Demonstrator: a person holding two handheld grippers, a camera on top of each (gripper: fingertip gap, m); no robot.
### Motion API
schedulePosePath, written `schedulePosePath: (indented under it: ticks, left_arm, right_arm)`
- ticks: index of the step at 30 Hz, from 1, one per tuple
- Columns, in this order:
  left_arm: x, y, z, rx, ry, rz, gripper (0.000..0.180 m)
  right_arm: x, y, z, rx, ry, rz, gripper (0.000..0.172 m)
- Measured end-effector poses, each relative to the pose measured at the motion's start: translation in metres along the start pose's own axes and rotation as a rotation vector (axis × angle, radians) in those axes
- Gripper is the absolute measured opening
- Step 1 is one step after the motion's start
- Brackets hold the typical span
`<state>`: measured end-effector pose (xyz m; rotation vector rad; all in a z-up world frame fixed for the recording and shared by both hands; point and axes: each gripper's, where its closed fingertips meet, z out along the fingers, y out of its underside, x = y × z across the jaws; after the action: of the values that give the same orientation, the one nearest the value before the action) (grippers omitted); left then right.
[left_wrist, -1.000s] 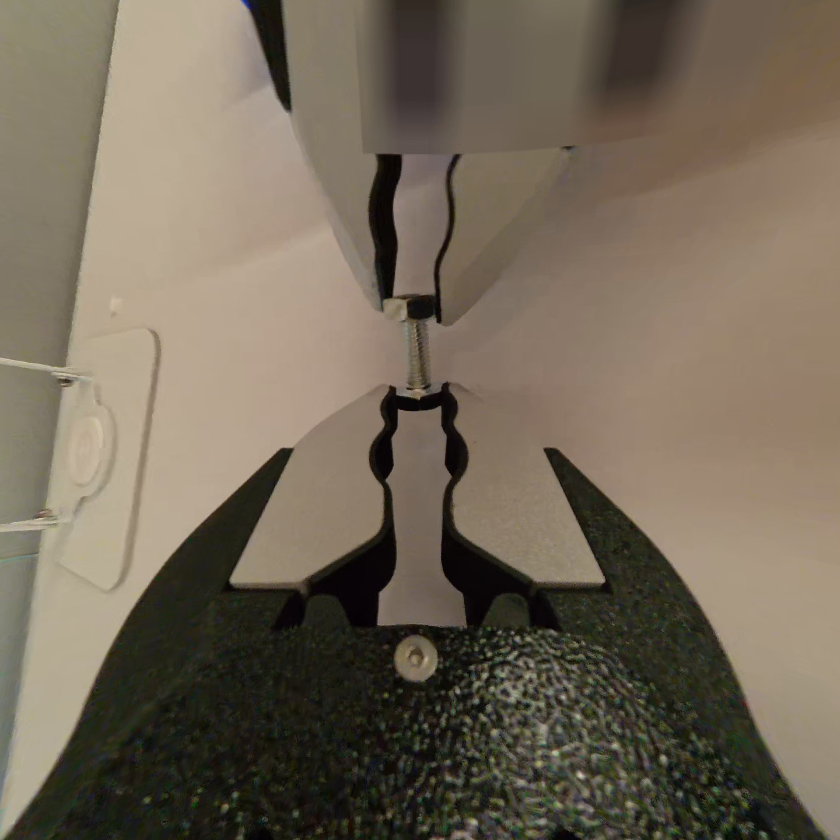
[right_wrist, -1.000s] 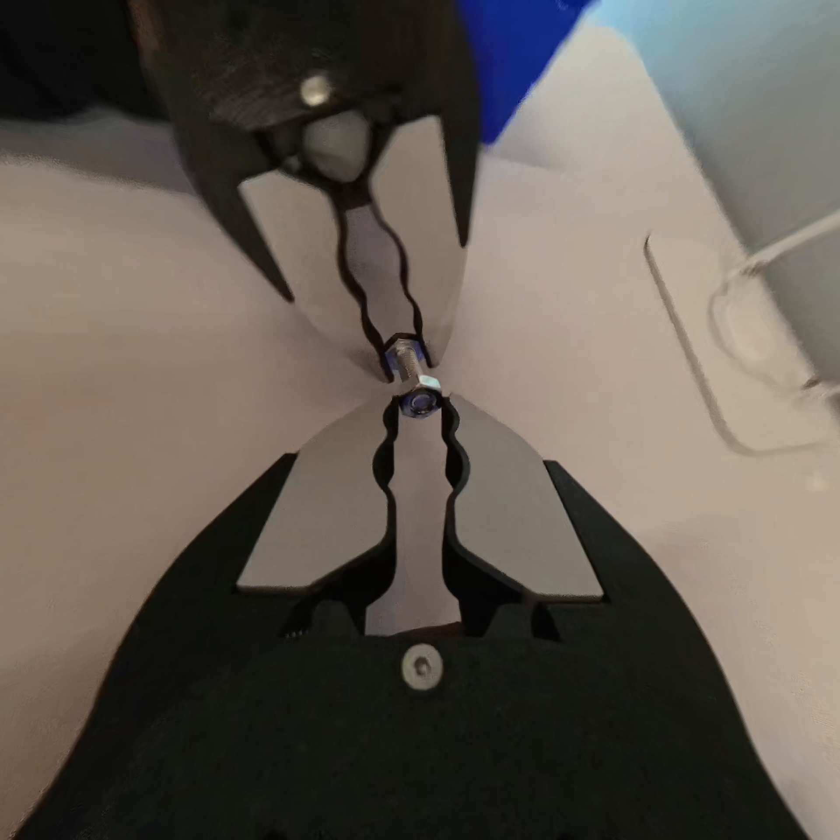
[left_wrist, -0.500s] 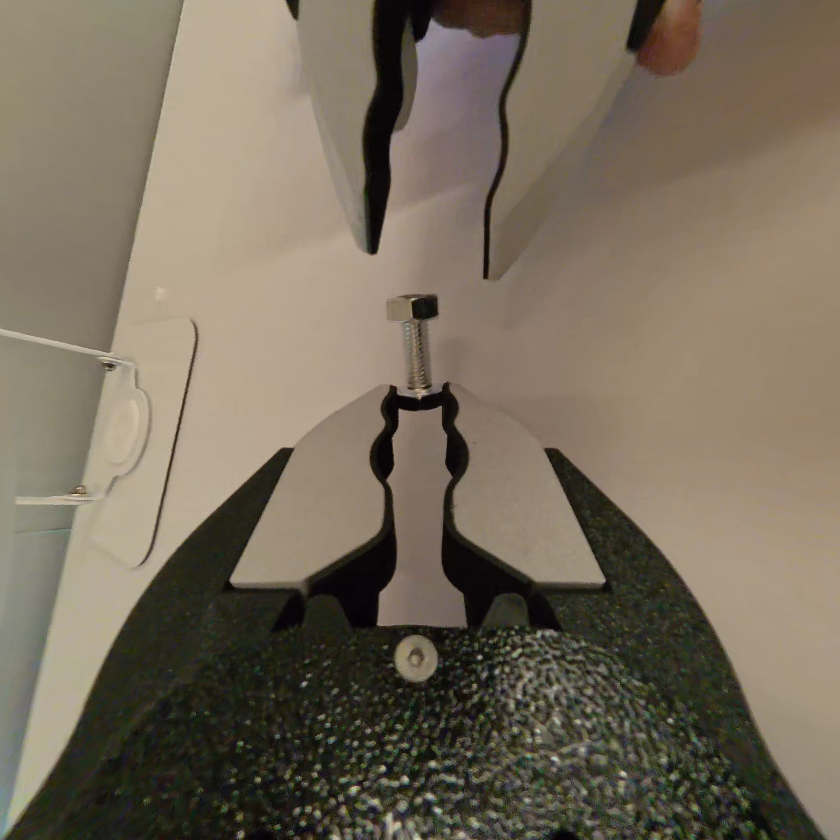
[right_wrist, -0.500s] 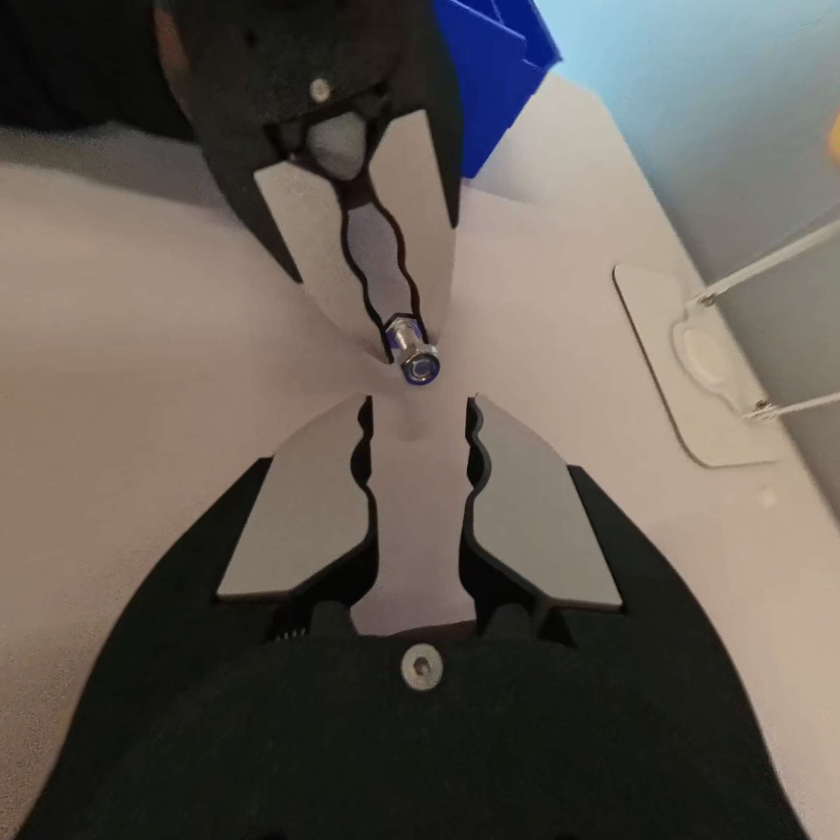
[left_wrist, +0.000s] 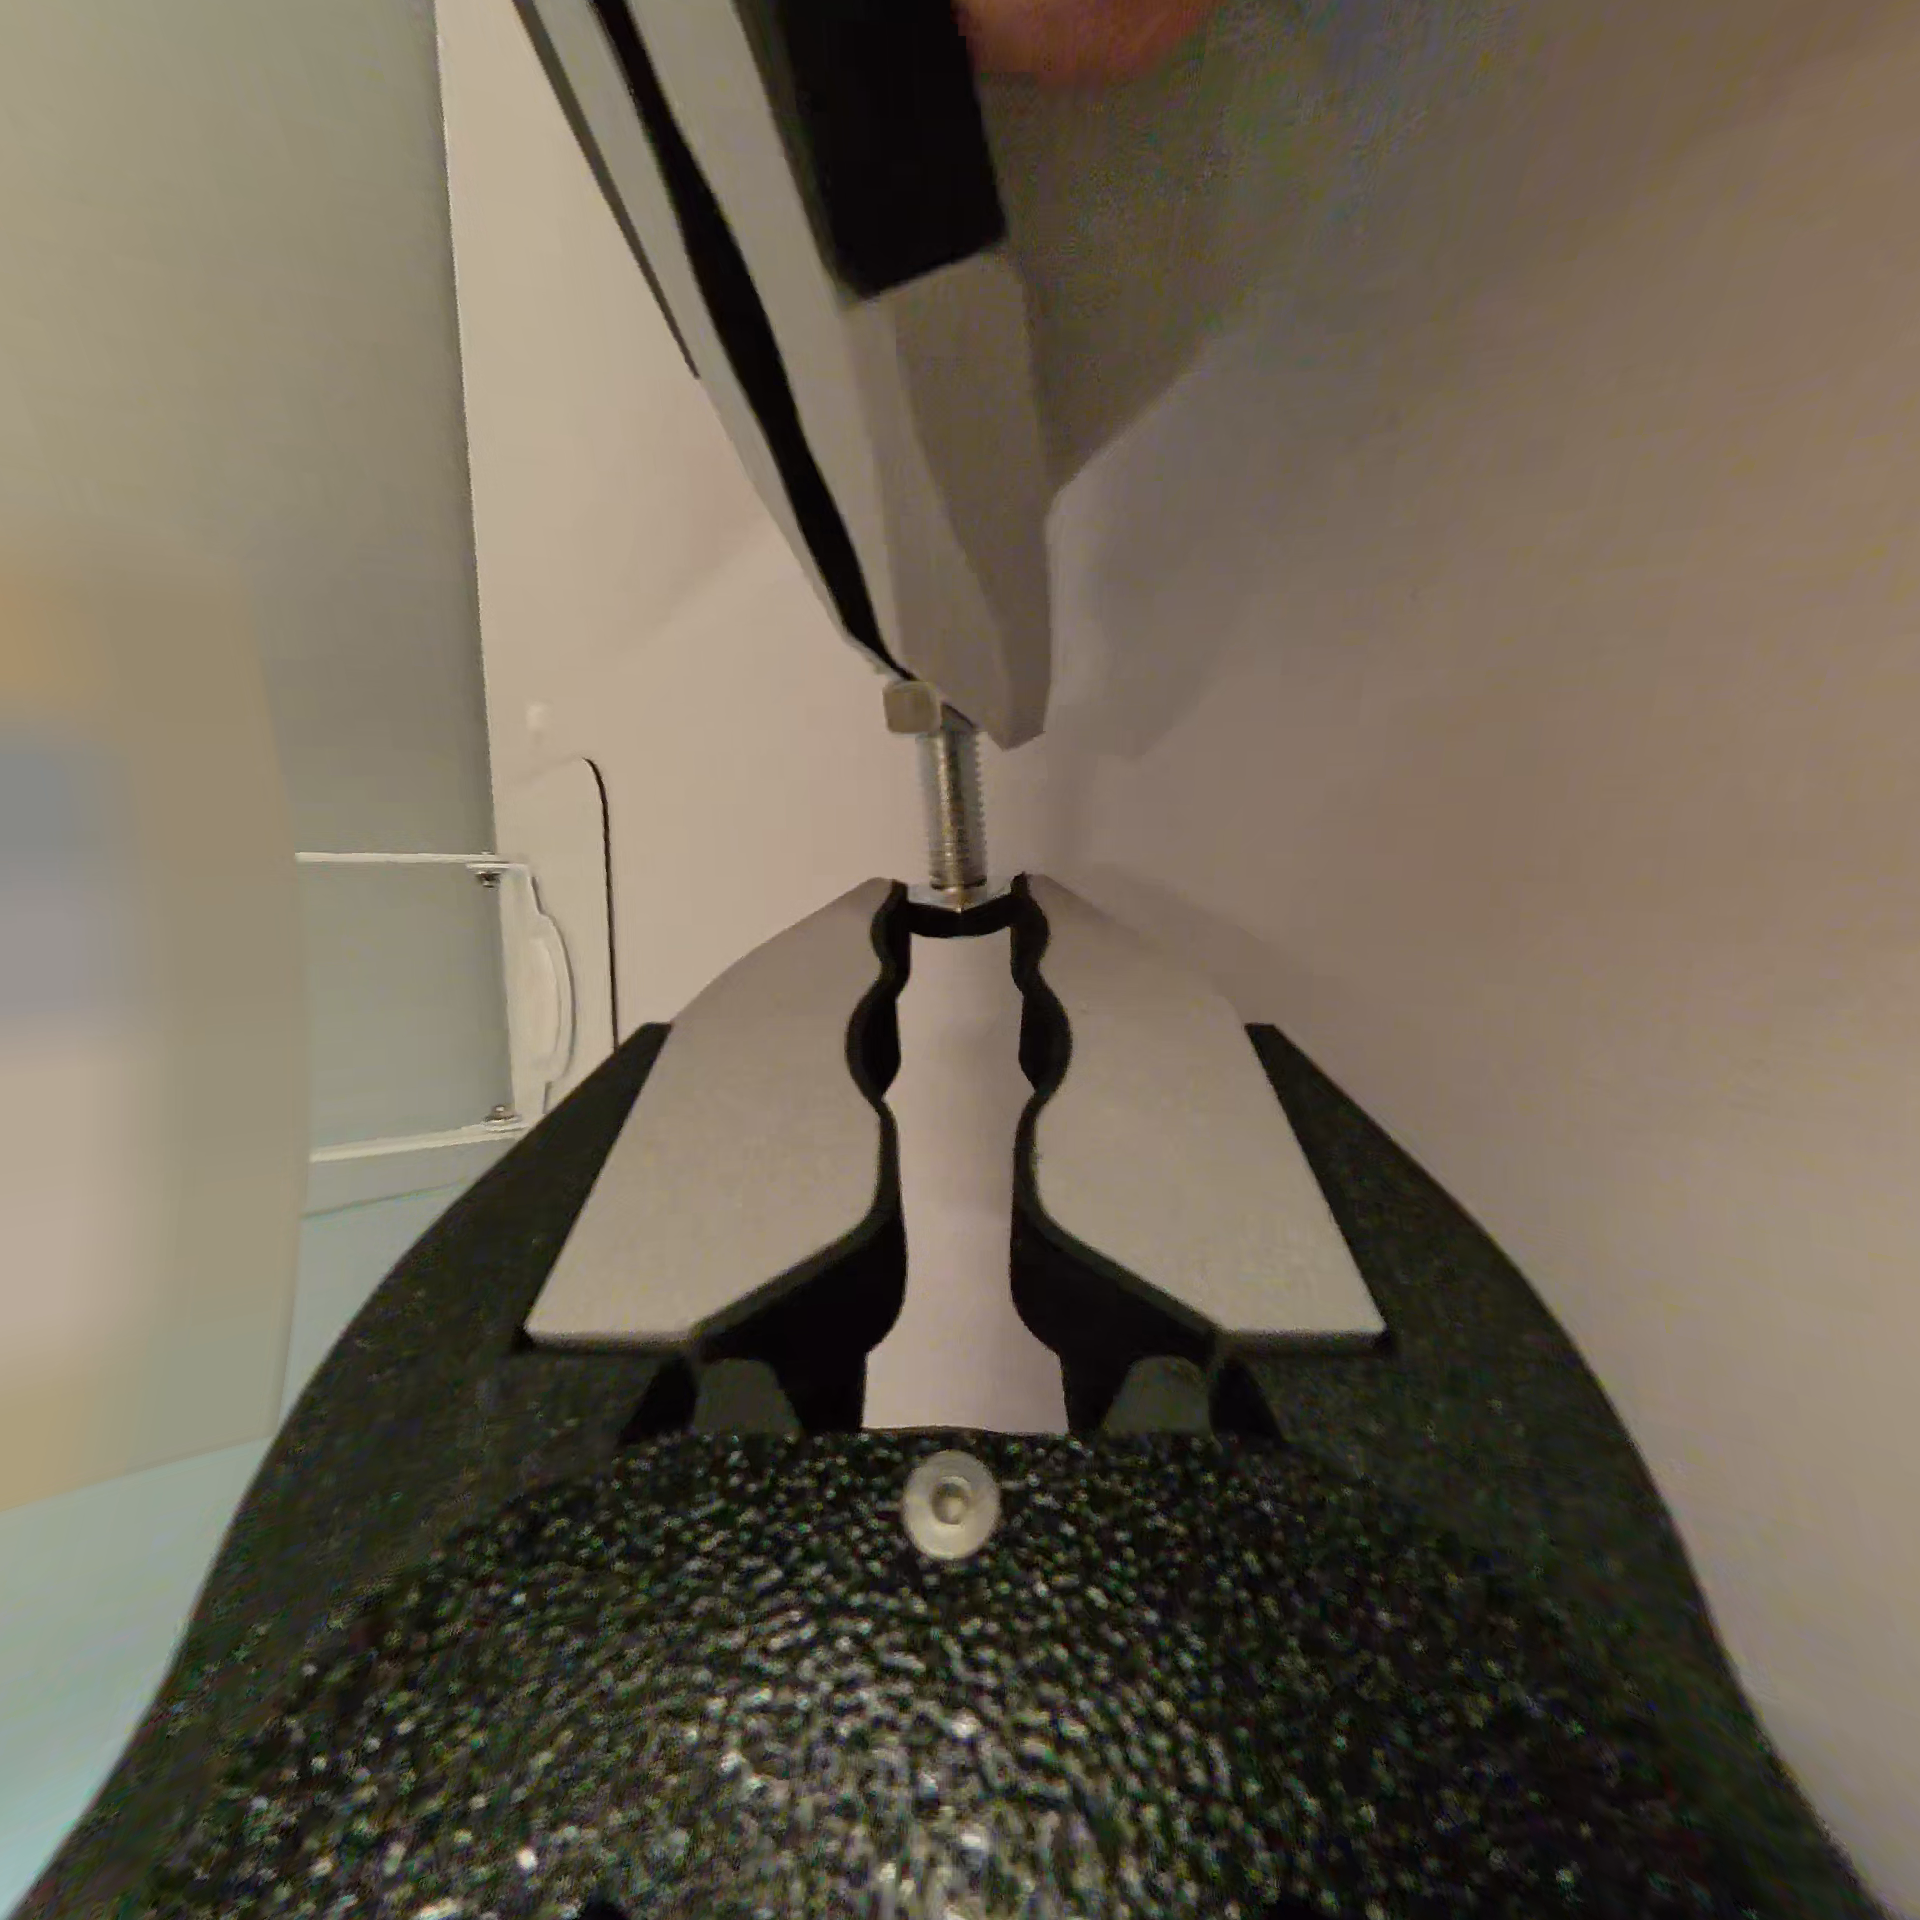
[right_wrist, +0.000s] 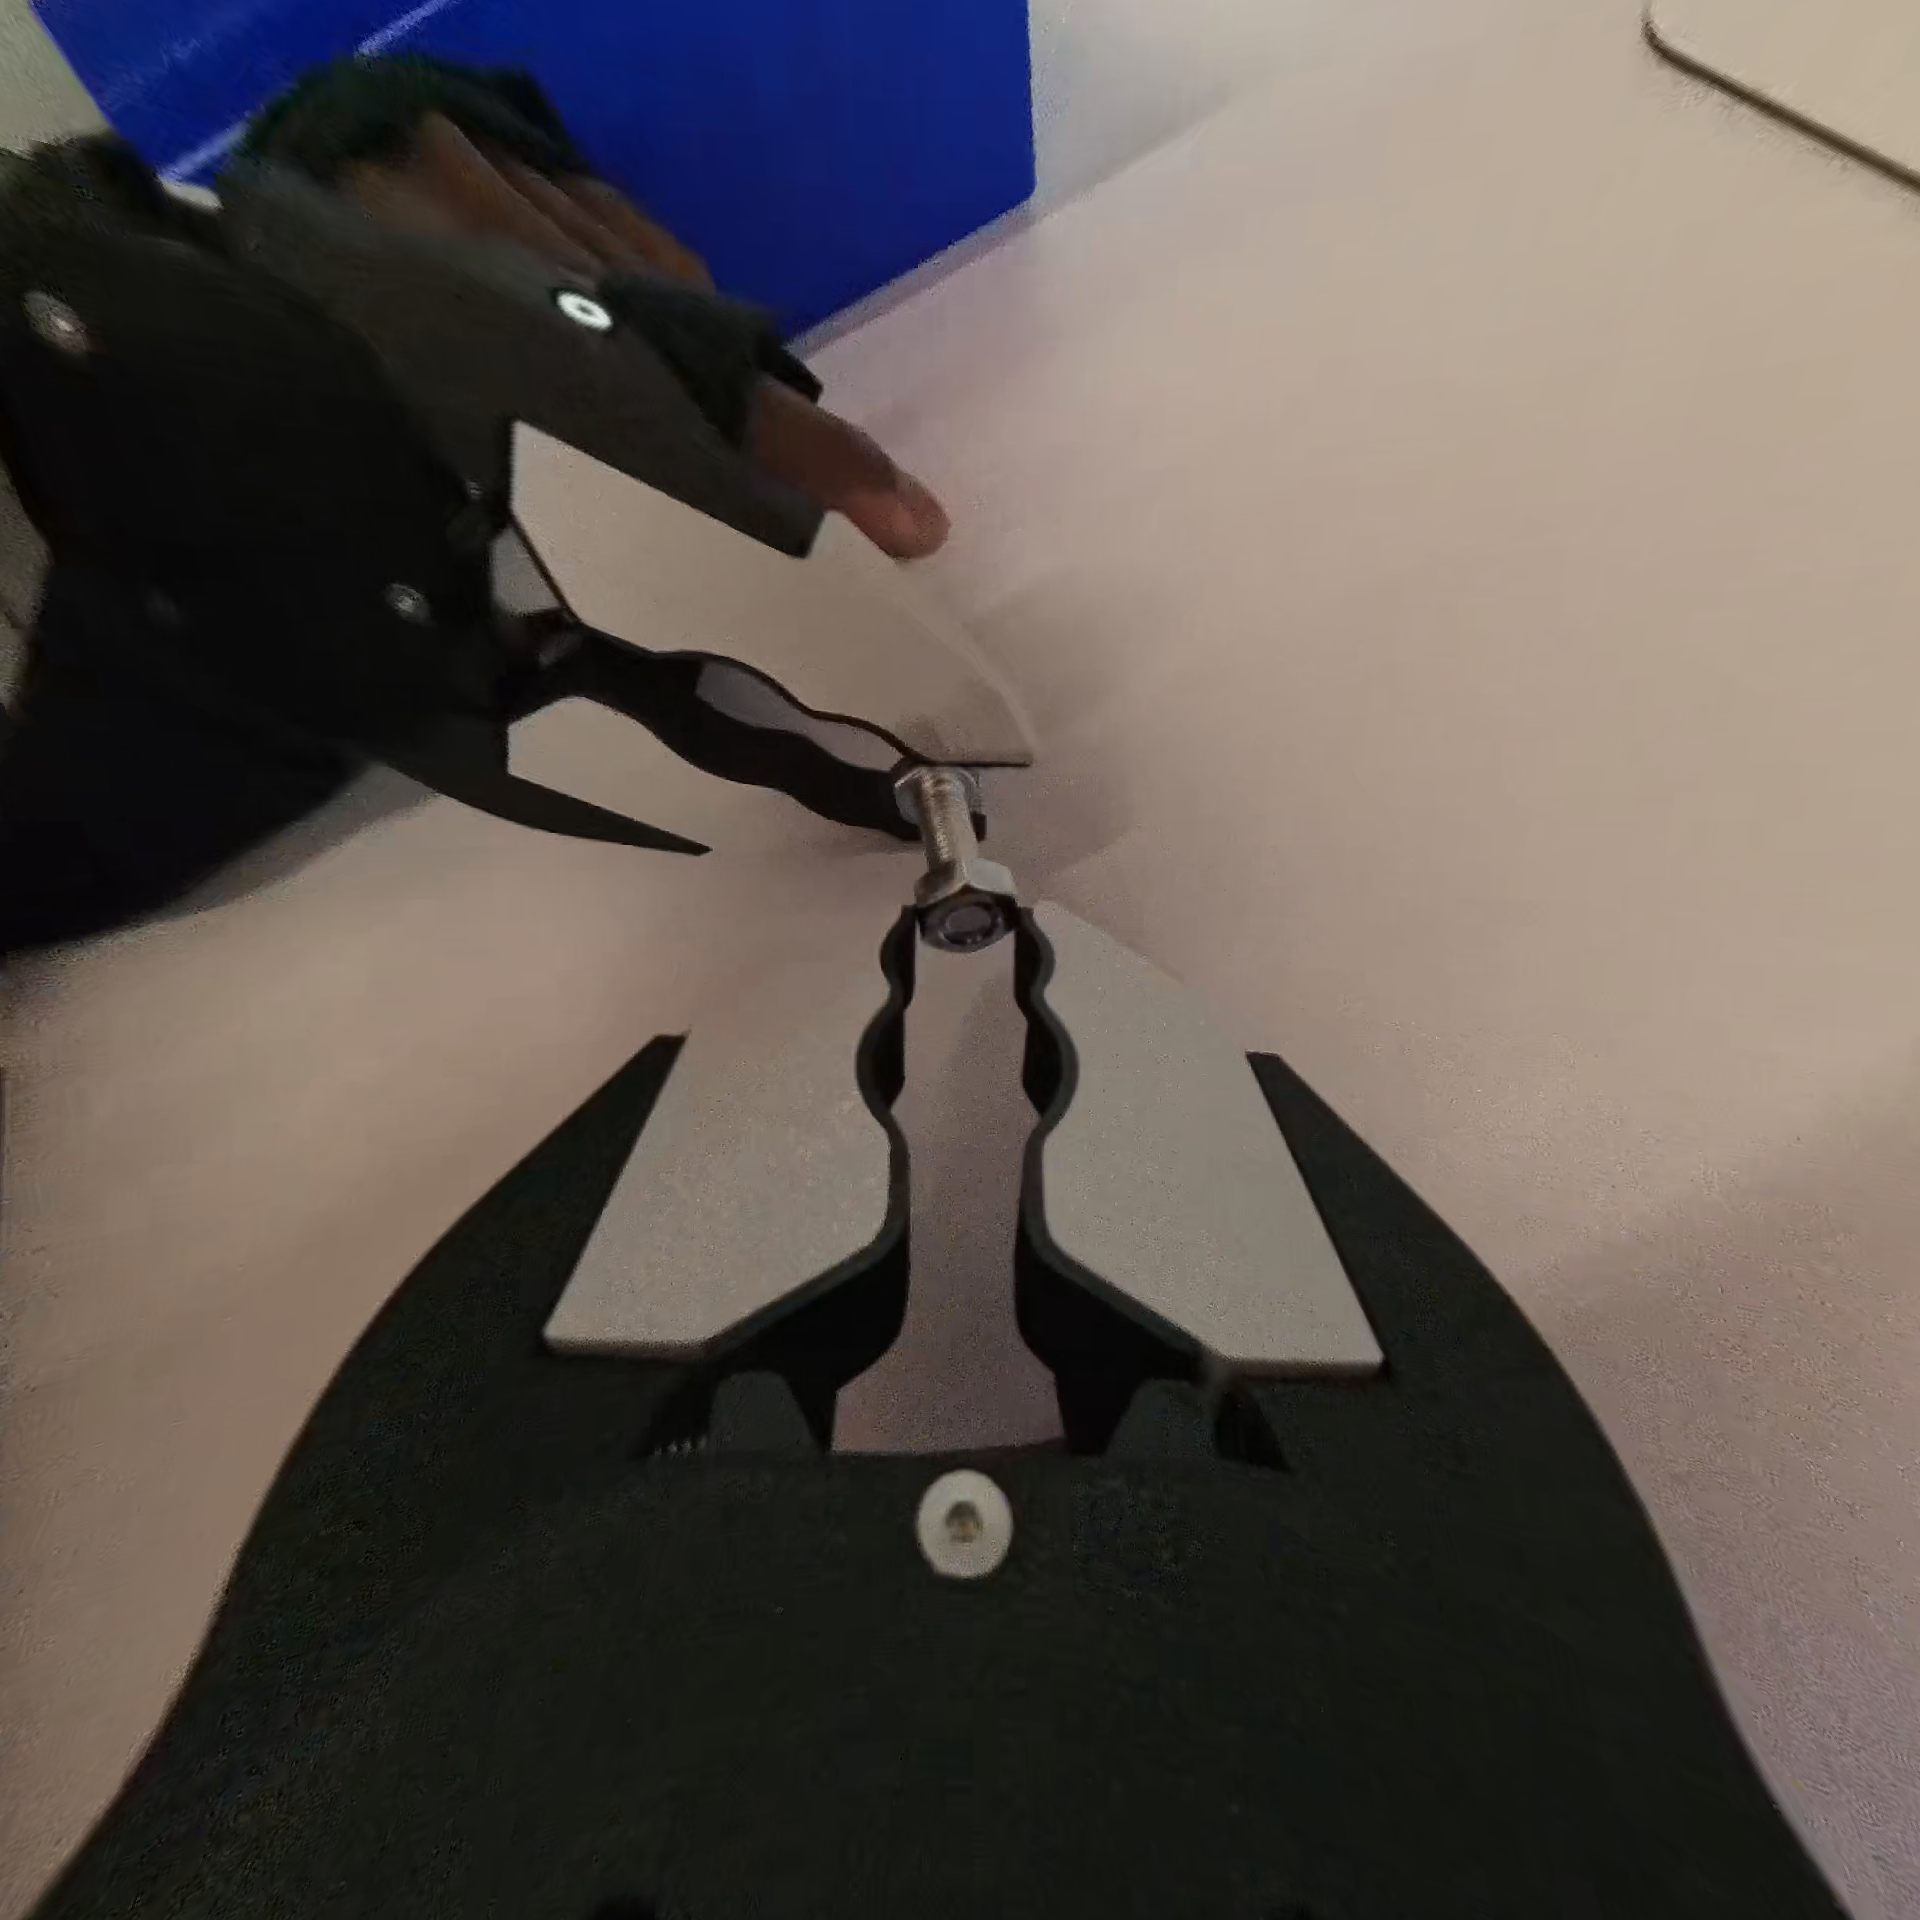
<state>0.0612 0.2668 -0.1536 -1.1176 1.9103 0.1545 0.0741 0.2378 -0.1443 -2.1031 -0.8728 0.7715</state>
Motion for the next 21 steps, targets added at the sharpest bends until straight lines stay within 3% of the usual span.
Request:
schedulePosePath:
  ticks: [3,8,11,17,19,21]
  left_arm:
    - [0.001,-0.002,-0.001,0.033,0.042,-0.092,0.018]
    - [0.004,-0.005,-0.009,0.123,0.168,-0.280,0.018]
    - [0.008,-0.010,-0.013,0.170,0.227,-0.329,0.018]
    - [0.018,-0.018,-0.017,0.209,0.311,-0.338,0.018]
    - [0.016,-0.015,-0.014,0.193,0.281,-0.314,0.018]
    - [0.011,-0.011,-0.010,0.143,0.196,-0.234,0.018]
  right_arm:
    - [0.000,-0.008,-0.008,0.042,0.003,-0.136,0.040]
    - [0.000,-0.014,-0.020,0.050,0.155,-0.555,0.040]
    - [-0.004,-0.010,-0.017,0.035,0.185,-0.703,0.036]
    - [-0.012,-0.008,-0.011,0.034,0.172,-0.770,0.017]
    - [-0.011,-0.009,-0.011,0.022,0.173,-0.715,0.017]
    - [-0.005,-0.008,-0.008,-0.008,0.161,-0.544,0.017]
